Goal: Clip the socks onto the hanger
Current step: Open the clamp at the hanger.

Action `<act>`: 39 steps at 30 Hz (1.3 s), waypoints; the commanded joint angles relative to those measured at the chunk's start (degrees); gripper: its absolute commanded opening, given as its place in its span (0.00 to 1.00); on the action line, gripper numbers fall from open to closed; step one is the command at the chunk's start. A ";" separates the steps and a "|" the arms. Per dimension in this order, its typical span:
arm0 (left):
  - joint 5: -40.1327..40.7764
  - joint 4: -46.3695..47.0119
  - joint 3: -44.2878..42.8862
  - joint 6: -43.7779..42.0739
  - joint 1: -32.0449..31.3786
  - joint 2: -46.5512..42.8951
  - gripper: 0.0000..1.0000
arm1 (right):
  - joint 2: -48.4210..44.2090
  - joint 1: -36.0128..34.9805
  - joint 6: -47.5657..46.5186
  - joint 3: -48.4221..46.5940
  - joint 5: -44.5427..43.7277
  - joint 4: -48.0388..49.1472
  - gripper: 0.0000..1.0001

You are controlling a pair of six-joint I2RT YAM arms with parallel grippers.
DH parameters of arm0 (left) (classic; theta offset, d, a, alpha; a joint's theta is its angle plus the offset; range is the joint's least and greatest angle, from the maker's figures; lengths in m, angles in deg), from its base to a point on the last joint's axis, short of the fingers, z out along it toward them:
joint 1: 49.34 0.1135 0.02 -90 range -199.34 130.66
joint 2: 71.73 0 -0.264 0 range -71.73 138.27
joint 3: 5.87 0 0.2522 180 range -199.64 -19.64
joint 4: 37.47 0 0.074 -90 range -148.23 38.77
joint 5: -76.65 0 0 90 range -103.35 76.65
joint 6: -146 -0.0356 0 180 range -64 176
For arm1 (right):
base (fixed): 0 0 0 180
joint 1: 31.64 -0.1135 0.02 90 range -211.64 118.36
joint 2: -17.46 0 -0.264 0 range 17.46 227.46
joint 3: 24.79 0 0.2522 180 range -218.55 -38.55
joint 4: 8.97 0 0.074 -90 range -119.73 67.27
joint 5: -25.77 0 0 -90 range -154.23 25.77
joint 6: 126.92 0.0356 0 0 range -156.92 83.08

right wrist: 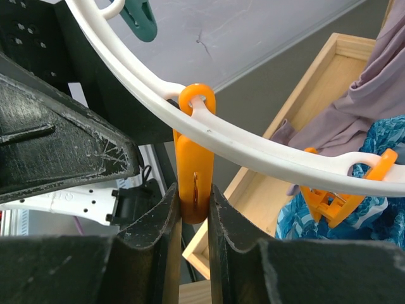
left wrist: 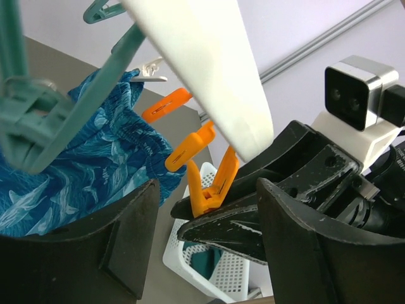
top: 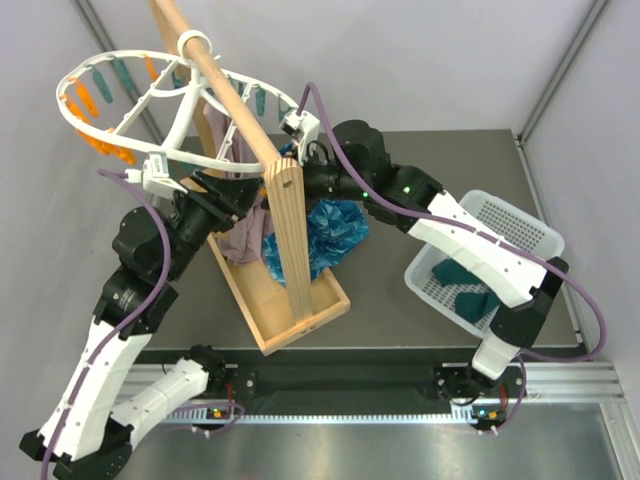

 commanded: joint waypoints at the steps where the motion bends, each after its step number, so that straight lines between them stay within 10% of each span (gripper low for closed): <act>1: -0.10 1.34 -2.33 0.52 -0.12 0.97 0.66 | -0.12 -0.76 -0.60 -3.11 -1.45 1.27 0.00; 21: 6.14 3.10 -4.09 -0.09 -6.62 5.98 0.61 | -1.52 -1.38 -2.01 -2.32 -1.54 0.56 0.00; 25: 6.75 3.01 -4.09 -0.71 -7.23 6.24 0.43 | -2.14 -1.47 -2.18 -1.61 -1.71 0.91 0.00; 27: 6.58 3.10 -4.09 -1.15 -7.50 6.33 0.19 | -2.75 -1.47 -1.92 -0.73 -2.32 1.26 0.02; 29: 6.84 3.10 -4.09 -1.24 -7.59 6.25 0.00 | -3.63 -1.47 -1.57 0.06 -3.03 1.09 0.25; 32: 7.37 3.19 -3.74 -1.41 -7.94 5.89 0.00 | -6.08 -1.47 -1.57 2.69 -6.53 -0.31 0.59; 39: 8.60 3.36 -1.89 -1.85 -7.94 4.14 0.00 | -17.86 0.72 0.18 16.92 -24.88 -5.41 0.75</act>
